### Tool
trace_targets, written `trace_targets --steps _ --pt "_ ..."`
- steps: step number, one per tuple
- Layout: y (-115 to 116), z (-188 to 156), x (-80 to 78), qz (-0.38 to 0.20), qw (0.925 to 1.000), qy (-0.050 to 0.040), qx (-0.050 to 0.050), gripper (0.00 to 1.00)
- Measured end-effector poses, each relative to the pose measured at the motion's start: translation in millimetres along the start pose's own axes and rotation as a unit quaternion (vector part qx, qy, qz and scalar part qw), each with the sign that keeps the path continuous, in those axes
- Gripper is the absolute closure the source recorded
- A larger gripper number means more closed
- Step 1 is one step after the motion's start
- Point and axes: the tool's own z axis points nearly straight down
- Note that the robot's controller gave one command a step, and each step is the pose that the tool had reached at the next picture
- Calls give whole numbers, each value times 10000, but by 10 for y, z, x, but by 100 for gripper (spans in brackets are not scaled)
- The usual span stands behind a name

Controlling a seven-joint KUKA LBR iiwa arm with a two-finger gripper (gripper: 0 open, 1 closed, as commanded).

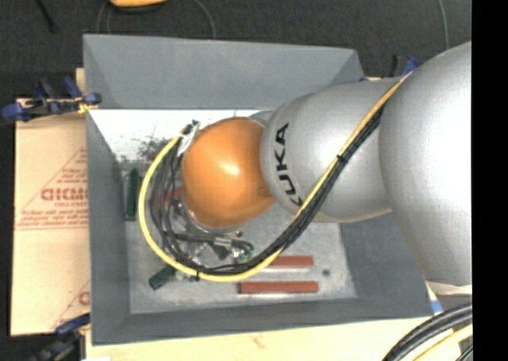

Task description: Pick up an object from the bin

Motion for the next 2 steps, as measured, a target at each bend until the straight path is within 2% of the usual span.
trace_targets --steps 2 --pt "2 -275 13 6 10000 33 -14 100"
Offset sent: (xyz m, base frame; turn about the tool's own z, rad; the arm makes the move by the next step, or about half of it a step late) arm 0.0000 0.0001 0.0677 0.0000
